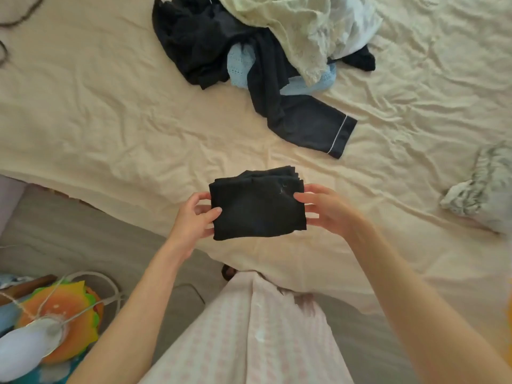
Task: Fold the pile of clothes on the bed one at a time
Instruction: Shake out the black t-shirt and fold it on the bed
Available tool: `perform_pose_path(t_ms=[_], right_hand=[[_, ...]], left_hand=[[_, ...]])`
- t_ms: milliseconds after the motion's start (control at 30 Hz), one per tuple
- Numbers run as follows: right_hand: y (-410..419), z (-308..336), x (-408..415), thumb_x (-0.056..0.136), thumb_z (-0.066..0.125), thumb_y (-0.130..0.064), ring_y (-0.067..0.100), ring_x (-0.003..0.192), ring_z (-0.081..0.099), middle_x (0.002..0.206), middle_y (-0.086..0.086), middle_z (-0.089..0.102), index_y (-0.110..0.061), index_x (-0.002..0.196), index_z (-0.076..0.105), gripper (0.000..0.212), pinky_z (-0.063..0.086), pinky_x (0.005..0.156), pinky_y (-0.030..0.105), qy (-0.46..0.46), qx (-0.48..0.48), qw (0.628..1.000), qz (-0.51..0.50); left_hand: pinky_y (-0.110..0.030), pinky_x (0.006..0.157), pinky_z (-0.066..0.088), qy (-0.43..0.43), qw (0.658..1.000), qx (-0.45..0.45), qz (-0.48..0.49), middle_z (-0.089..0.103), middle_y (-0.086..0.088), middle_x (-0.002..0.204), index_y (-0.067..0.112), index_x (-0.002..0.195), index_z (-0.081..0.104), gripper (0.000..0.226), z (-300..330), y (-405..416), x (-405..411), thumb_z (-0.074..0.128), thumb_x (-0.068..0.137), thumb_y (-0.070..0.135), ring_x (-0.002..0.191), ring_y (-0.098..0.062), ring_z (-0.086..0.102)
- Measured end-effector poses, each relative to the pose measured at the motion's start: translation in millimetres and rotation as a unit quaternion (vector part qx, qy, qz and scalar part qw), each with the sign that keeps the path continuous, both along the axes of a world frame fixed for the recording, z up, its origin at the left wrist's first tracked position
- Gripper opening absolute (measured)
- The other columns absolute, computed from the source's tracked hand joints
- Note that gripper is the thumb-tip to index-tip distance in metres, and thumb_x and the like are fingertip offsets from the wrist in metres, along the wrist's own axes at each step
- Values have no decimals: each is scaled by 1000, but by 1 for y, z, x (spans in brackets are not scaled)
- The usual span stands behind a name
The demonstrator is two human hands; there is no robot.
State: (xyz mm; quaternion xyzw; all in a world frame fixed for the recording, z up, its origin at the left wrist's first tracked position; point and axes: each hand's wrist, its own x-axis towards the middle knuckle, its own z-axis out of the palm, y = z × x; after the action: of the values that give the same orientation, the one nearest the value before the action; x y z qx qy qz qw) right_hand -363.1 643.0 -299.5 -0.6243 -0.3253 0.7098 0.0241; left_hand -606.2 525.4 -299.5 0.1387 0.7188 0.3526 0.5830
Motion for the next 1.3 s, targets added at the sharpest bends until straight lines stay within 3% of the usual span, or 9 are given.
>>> perform_pose_path(t_ms=[367,533,733,867,1067,1167,1300], right_hand=[[-123,67,123,90,60,-13,20,96,66,105,3,69,-16,105,62,15,53,72,32,16,47,986,-162],[-164,86,191,92,58,-15,21,101,64,110,5,67,-16,111,60,19,53,74,32,20,57,972,-228],[-196,106,295,91,59,-15,20,100,65,108,3,69,-16,114,61,23,53,75,32,18,89,952,-293],[-225,120,387,92,60,-17,21,100,65,109,4,68,-14,113,59,22,53,77,33,17,110,939,-327],[-274,141,532,93,58,-16,20,97,64,109,2,66,-14,114,56,21,54,63,26,-12,145,915,-377],[-281,142,583,92,60,-17,20,96,64,108,2,66,-15,114,56,22,55,62,26,-22,148,909,-389],[-266,136,629,91,63,-22,20,97,66,108,0,69,-19,110,59,20,56,65,28,-29,153,912,-380]], left_hand=[[-32,65,55,-29,987,5,-161,65,-9,103,19,111,54,24,59,-36,100,57,91,5,90,-23,66],[-30,62,53,-30,971,17,-235,66,-8,100,22,103,54,20,82,-35,168,55,92,5,87,-21,66],[-22,51,53,-20,958,38,-284,66,-4,95,21,102,54,19,105,-38,280,54,93,4,80,-16,66],[-22,52,52,-17,950,57,-307,69,-3,93,21,105,54,19,112,-50,375,54,93,6,76,-12,68],[-23,54,52,-55,934,56,-350,66,-5,94,23,101,52,19,117,-78,535,54,93,6,77,-14,67],[-22,53,52,-63,930,59,-358,65,-5,93,23,99,52,19,120,-81,585,55,93,6,73,-11,67],[-30,60,54,-54,929,59,-361,64,-8,94,21,99,52,20,117,-66,628,56,92,4,80,-18,65]])
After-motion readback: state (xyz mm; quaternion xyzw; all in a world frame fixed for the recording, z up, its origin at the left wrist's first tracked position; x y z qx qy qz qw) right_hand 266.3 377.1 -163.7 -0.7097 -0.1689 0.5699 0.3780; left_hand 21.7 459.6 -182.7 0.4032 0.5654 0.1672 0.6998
